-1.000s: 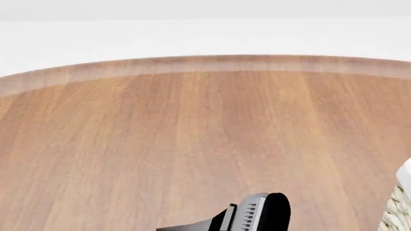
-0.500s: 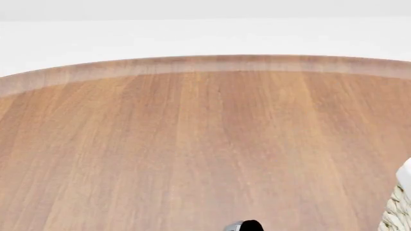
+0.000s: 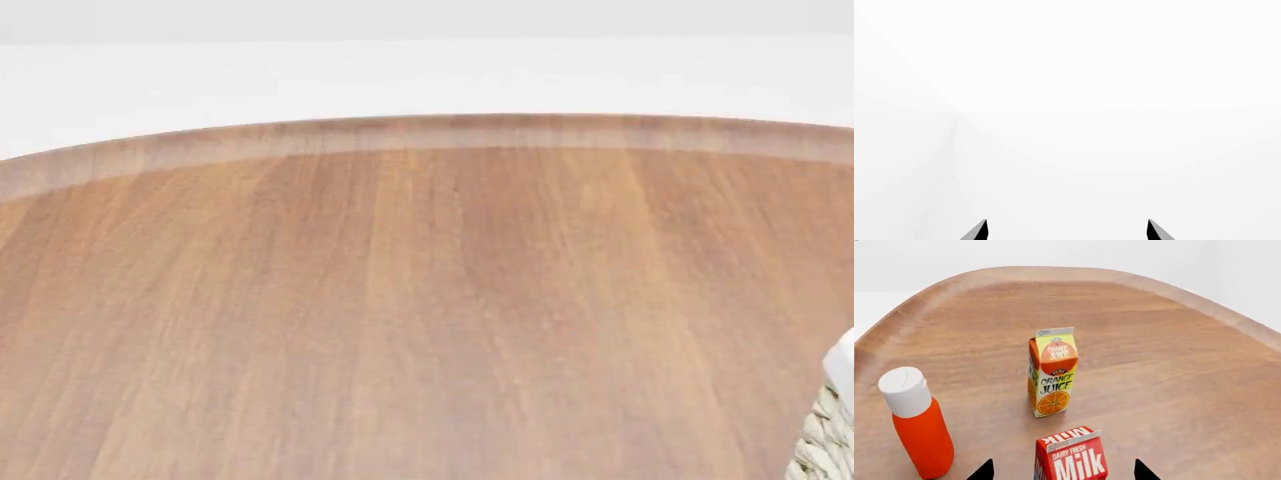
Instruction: Pick the milk and place it in the basket.
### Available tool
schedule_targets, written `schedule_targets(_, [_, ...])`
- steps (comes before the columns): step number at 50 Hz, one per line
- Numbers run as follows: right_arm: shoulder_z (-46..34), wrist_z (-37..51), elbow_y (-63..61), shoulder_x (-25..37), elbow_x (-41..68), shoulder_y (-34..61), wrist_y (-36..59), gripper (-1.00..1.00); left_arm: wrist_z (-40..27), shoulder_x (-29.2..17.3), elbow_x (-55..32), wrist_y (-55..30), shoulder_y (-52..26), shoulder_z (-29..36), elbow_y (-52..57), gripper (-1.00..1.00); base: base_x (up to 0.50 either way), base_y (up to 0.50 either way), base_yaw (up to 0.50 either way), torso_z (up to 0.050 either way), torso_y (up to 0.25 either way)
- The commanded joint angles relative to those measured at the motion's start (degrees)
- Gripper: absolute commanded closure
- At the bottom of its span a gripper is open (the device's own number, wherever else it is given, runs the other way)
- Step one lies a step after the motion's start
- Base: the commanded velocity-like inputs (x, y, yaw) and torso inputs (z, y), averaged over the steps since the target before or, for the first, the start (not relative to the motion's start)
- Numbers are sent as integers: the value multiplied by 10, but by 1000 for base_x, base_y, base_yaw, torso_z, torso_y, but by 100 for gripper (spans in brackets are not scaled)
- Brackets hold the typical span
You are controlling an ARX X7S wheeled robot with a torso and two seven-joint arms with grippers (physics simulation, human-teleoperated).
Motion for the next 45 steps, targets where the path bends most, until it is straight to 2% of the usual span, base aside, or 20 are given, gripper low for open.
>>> schedule_targets(1, [2, -12, 26, -18, -24, -8, -18, -100, 11, 10, 11, 4, 4, -13, -2, -100, 0, 0, 0, 0, 0])
schedule_targets(11, [2, 20, 25, -29, -49, -4, -16, -100, 11, 9, 13, 7, 6, -11, -3, -100, 0, 0, 0, 0, 0])
schedule_targets(45, [-17, 18, 47, -39, -52, 5, -9, -100, 8, 5, 16, 16, 12, -6, -4, -100, 0, 0, 0, 0, 0])
